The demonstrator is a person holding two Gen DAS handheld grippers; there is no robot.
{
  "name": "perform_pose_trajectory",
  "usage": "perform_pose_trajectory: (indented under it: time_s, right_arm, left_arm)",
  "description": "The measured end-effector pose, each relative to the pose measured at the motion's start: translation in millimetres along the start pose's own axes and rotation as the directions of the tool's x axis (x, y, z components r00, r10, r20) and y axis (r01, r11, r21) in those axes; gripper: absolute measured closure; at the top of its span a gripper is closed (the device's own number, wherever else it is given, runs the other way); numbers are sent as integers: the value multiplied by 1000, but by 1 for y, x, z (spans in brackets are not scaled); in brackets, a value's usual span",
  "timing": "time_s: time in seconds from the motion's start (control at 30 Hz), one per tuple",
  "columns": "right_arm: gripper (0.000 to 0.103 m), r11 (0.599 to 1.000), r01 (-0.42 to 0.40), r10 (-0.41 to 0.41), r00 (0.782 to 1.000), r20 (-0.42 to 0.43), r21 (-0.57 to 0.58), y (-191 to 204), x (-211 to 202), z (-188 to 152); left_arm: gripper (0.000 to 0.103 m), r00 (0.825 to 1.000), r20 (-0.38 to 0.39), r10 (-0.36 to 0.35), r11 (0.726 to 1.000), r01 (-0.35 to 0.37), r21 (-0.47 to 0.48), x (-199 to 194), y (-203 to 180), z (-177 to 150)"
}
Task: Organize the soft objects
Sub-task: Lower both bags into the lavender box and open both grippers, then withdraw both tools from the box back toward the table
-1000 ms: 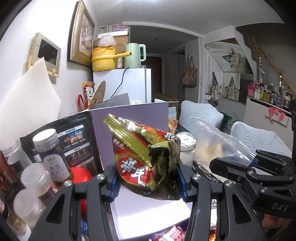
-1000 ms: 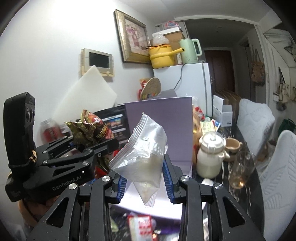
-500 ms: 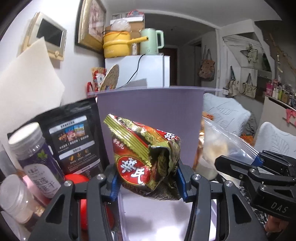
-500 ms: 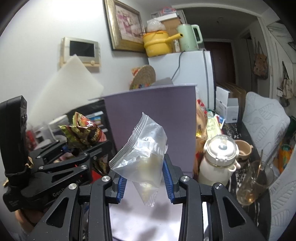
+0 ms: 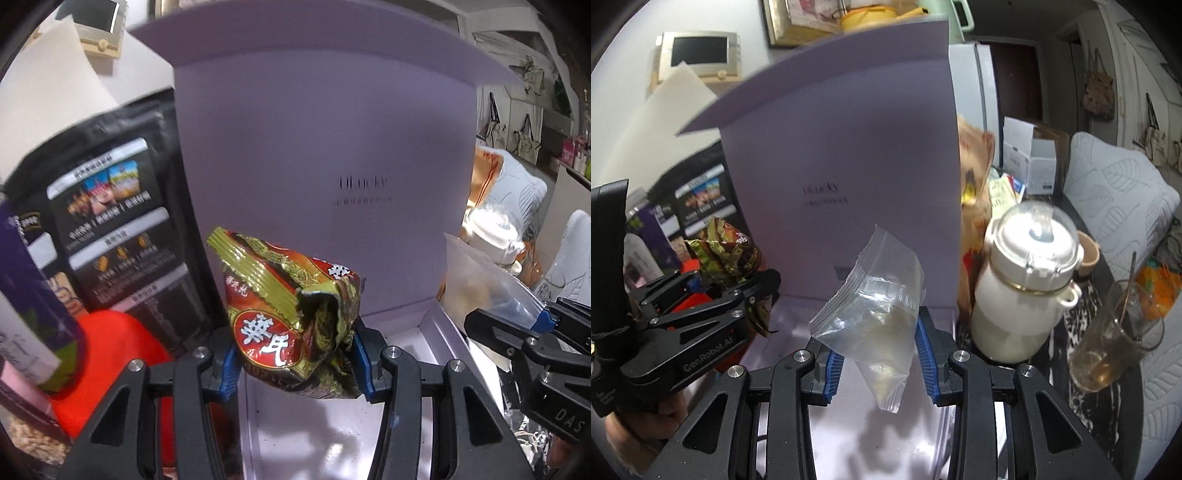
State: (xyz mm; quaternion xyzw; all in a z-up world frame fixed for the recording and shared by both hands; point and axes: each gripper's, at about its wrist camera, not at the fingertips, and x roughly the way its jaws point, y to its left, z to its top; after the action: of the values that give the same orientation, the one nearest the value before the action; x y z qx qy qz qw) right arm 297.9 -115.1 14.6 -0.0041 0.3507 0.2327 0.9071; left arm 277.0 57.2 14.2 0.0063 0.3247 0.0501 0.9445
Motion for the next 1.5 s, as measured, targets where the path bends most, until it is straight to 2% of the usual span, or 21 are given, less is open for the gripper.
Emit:
perform_pose_trajectory:
  time_s: [0.13,0.27,0.37,0.43,0.5,0.57,0.63,0.73,1.1,1.2,1.5]
  right_arm:
    - [67,1000,18,-18,1000,-23,-8,0,11,-3]
    - [66,1000,-8,9,999,-48,17,-4,20,-4]
    - [66,1000,4,-3,999,-54,25,-7,20,-3]
    - [61,1000,22,-21,998,-51,20,-7,17,-3]
    - [55,999,39,-38,998,-46,15,-7,16,-3]
    - [55,999,42,-41,998,-45,13,-6,14,-3]
    - [54,999,42,-41,998,-46,16,-6,12,-2]
    - [54,999,46,-45,998,-44,21,-8,9,-1]
    - [54,997,46,-45,999,-17,59,-16,-14,5]
    - [54,998,50,-50,999,2,44,-10,-27,10]
    - [54,999,47,-48,995,83,12,10,-80,23]
  left_arm:
    - [54,999,-23,38,999,-38,24,11,-4,-4]
    - [54,998,-51,40,999,-39,8,17,-3,-6]
    - [54,997,-51,57,998,-56,26,18,-7,-3]
    - [53,997,-54,62,998,-60,30,16,-10,-3]
    - [46,996,-62,64,997,-62,35,16,-14,0]
    - [25,996,-44,79,996,-77,49,11,-17,2]
    - [19,995,-15,95,994,-94,61,-3,-27,3]
    - [19,996,5,93,994,-93,59,-14,-30,5]
    - [19,1000,6,19,1000,-20,20,-38,-18,11]
    - [19,1000,21,21,1000,-21,10,-54,-13,24]
    - [19,995,96,20,1000,-19,-3,-106,-9,28]
